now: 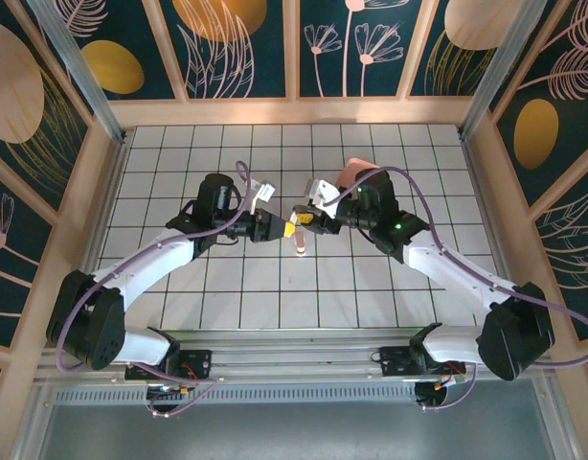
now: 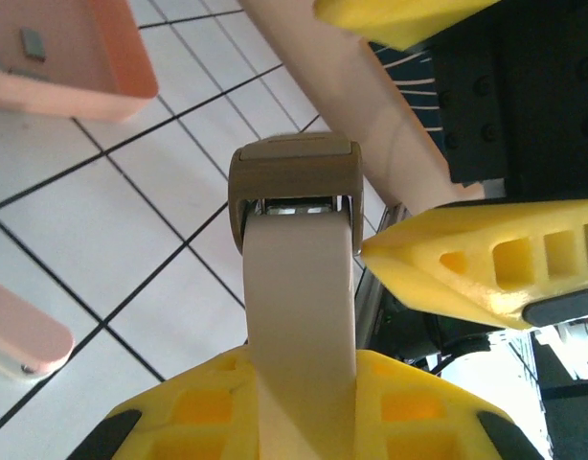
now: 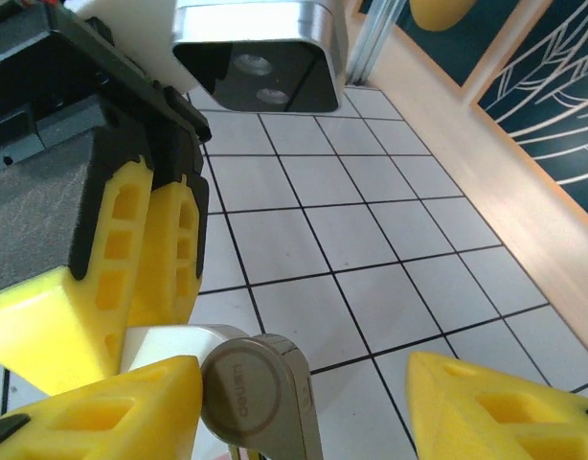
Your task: Load the staples into the stapler
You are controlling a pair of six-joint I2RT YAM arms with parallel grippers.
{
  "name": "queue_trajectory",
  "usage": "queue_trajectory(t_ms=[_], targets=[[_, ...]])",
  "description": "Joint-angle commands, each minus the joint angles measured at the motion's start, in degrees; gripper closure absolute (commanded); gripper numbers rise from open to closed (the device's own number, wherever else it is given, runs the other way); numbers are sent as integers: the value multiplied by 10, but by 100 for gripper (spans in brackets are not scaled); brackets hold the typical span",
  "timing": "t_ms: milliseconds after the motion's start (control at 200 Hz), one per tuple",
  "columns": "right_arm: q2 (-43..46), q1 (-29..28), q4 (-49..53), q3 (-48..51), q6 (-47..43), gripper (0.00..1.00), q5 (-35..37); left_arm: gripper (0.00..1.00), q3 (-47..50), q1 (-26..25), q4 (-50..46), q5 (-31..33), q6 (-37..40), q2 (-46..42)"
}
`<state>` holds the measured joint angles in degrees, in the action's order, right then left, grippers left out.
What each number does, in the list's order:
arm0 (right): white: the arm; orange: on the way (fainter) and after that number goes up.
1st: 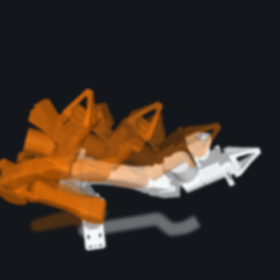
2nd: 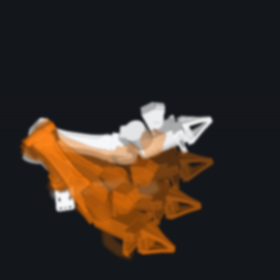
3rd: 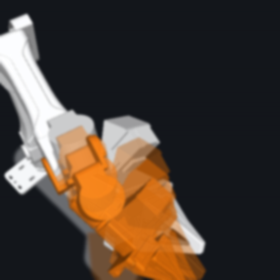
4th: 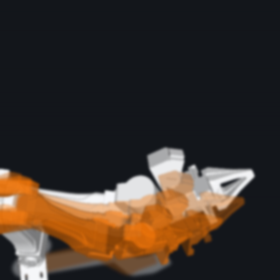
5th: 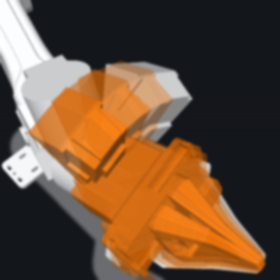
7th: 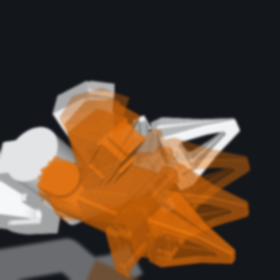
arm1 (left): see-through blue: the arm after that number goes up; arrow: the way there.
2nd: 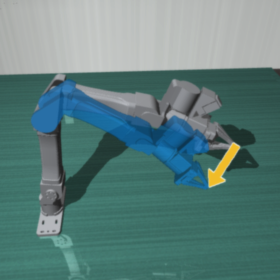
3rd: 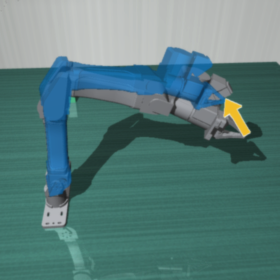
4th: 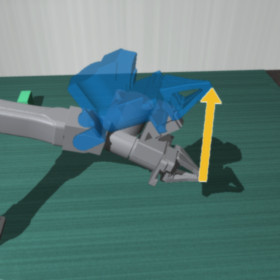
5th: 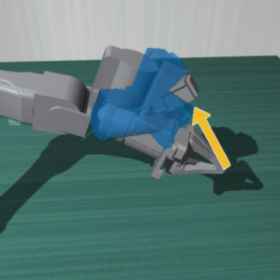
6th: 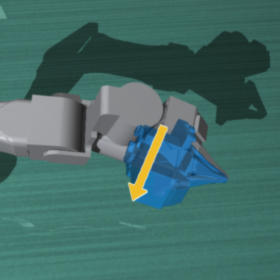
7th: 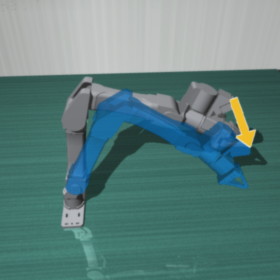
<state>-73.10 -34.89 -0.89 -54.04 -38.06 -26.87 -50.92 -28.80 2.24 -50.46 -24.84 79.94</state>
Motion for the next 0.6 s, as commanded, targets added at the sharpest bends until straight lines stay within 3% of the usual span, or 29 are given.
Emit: queue_trajectory(t_ms=[0, 105, 180, 405, 596], targets=[[-16, -3, 34, -26, -41, 47, 2, 96, -22, -4, -14, -27, 11, -3], [-24, -2, 46, -34, -46, 59, 5, 96, -26, -4, -23, -28, 14, -2], [-25, -2, 56, -36, -54, 63, 2, 96, -32, -3, -33, -27, 18, -2], [0, 15, 102, -35, -73, 47, -21, 96, -40, -4, -47, -17, 25, 5], [1, 21, 136, -45, -95, 44, -22, 96, -45, -4, -58, -11, 32, 10]])
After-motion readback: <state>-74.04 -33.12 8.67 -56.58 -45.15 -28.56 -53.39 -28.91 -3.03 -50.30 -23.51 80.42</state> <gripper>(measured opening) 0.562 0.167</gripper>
